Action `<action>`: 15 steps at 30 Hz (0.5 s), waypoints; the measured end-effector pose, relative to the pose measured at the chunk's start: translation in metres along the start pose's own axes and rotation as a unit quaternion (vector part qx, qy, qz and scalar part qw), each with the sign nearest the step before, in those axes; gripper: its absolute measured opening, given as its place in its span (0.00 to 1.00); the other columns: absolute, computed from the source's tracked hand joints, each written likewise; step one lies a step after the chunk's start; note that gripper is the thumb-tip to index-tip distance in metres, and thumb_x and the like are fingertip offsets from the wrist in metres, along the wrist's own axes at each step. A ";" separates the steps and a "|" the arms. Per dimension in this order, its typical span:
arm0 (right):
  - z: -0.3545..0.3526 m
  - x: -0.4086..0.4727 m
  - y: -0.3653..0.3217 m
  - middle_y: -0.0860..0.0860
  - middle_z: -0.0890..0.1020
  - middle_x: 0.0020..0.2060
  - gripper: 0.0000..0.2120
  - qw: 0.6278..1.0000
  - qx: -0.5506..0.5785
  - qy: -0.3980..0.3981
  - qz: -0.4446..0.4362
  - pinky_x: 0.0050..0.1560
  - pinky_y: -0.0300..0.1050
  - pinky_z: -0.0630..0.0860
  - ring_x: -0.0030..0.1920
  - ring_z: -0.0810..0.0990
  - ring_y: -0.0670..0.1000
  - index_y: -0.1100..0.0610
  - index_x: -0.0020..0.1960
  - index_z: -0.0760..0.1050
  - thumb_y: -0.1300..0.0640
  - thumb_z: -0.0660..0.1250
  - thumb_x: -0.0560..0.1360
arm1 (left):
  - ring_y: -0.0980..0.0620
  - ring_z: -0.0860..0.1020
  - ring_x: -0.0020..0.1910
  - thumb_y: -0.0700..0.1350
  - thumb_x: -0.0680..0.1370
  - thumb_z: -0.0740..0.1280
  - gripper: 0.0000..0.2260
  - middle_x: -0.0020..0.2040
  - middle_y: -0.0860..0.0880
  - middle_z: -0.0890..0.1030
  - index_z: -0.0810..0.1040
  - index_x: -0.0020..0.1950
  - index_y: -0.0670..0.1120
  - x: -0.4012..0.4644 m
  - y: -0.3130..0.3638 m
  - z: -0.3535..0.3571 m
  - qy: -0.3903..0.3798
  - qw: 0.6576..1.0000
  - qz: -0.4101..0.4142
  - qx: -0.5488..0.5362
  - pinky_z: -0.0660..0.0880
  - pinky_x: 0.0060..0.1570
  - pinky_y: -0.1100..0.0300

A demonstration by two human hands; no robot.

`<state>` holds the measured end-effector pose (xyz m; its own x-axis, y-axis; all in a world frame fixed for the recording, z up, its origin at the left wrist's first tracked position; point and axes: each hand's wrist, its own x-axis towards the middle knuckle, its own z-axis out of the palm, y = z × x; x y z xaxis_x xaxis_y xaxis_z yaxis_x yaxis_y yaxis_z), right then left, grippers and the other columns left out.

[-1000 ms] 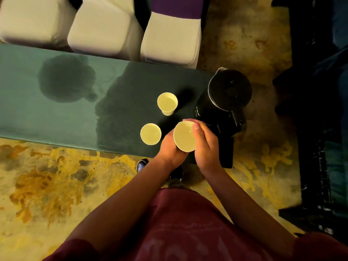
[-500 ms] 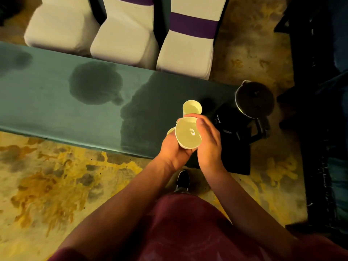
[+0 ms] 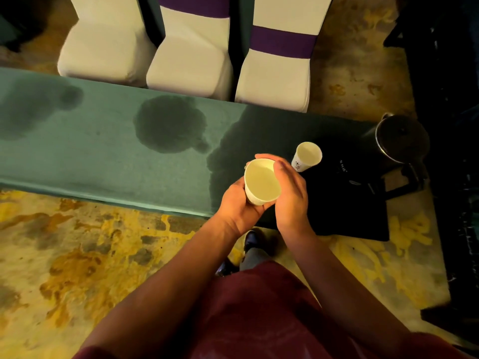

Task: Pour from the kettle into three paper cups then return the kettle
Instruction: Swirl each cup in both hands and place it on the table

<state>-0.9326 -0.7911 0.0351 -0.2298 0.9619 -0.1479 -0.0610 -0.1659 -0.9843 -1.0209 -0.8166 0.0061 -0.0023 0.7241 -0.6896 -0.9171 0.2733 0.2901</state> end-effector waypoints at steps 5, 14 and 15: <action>0.027 0.028 0.014 0.60 0.84 0.59 0.19 0.999 0.032 -0.012 0.005 0.58 0.41 0.78 0.60 0.82 0.59 0.63 0.61 0.80 0.55 0.56 0.82 | 0.49 0.85 0.35 0.45 0.85 0.55 0.14 0.38 0.44 0.85 0.79 0.50 0.42 0.022 0.030 0.000 0.007 0.999 0.012 -0.030 0.81 0.30 0.58; 0.049 0.094 0.030 0.54 0.87 0.51 0.15 0.999 -0.024 -0.026 0.006 0.57 0.42 0.77 0.54 0.84 0.50 0.61 0.55 0.83 0.56 0.59 0.81 | 0.50 0.84 0.36 0.45 0.83 0.58 0.12 0.38 0.45 0.84 0.80 0.48 0.43 0.068 0.076 0.009 0.081 0.996 0.025 -0.013 0.81 0.35 0.60; 0.053 0.105 0.031 0.53 0.87 0.51 0.15 0.999 -0.034 -0.016 0.004 0.56 0.42 0.77 0.53 0.84 0.50 0.61 0.55 0.83 0.56 0.59 0.81 | 0.50 0.84 0.35 0.44 0.83 0.58 0.12 0.38 0.46 0.84 0.79 0.48 0.43 0.075 0.084 0.011 0.087 0.996 0.014 0.003 0.81 0.35 0.60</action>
<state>-1.0101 -0.7064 -0.0059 -0.2609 0.9529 -0.1544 0.0078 -0.1578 -0.9874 -1.0938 -0.7327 -0.0139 -0.0985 0.6106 -0.7858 -0.9132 0.2582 0.3152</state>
